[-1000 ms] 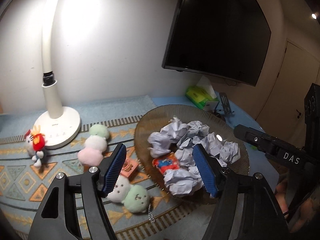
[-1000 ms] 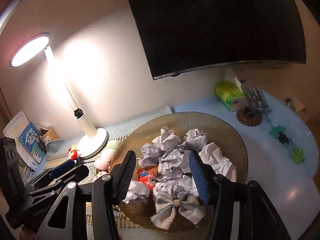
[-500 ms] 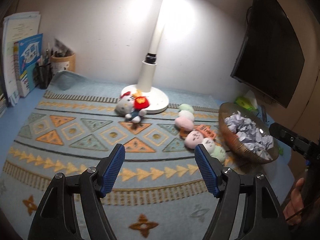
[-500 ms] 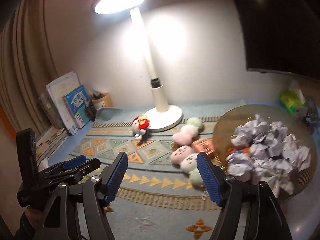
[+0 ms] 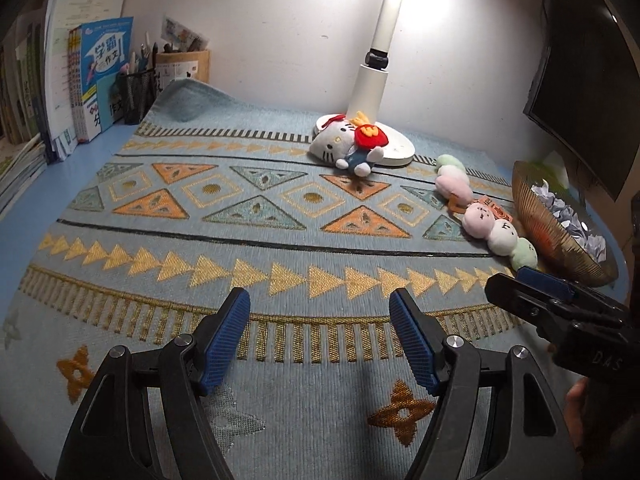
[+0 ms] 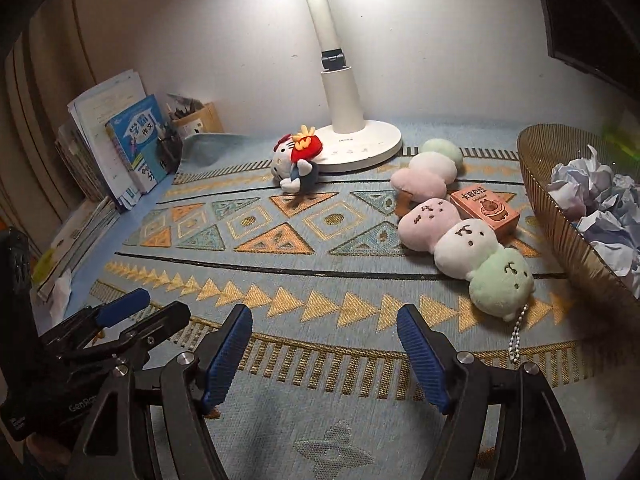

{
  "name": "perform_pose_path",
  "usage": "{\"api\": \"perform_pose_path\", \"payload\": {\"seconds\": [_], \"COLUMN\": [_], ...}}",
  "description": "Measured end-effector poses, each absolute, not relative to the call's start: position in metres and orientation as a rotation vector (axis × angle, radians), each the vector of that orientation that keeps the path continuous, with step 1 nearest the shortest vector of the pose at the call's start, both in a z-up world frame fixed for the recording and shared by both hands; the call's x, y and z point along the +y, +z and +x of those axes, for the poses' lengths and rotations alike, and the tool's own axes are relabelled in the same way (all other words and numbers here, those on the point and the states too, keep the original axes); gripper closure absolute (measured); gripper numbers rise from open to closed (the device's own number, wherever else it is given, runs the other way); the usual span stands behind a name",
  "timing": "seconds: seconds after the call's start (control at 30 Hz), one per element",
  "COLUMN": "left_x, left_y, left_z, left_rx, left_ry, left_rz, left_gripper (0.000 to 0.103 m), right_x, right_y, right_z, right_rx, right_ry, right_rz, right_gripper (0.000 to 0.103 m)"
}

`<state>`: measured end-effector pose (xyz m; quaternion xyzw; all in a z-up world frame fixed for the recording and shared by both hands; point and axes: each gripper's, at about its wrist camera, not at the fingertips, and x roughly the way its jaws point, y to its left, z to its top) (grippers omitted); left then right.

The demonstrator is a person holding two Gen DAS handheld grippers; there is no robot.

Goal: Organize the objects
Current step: 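Move both open tools back over the rug toward Hello Kitty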

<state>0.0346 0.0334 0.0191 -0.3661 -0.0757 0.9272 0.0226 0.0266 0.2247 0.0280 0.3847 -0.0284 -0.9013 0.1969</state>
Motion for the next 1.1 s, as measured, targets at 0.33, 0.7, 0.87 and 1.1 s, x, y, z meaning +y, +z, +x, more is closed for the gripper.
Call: {"api": "perform_pose_path", "payload": {"seconds": [0.33,0.7,0.87,1.1], "left_x": [0.029,0.025,0.021,0.019], "left_y": [0.017,0.017,0.017,0.028], "left_z": [0.035,0.037,0.036,0.030], "left_rx": [-0.266,-0.300,-0.328,-0.357], "left_ry": [2.843,2.835,2.823,2.814], "left_rz": [-1.148,-1.129,-1.127,-1.129], "left_gripper": [0.032,0.032,0.032,0.032], "right_x": [0.230,0.228,0.253,0.262], "right_y": [0.024,0.024,0.023,0.025], "right_z": [0.023,0.025,0.019,0.009], "right_rx": [-0.101,-0.087,-0.287,-0.353], "right_ry": [-2.533,-2.535,-2.541,-2.511], "right_rz": [1.124,1.114,1.124,1.177], "right_gripper": [0.029,0.028,0.028,0.028]}}
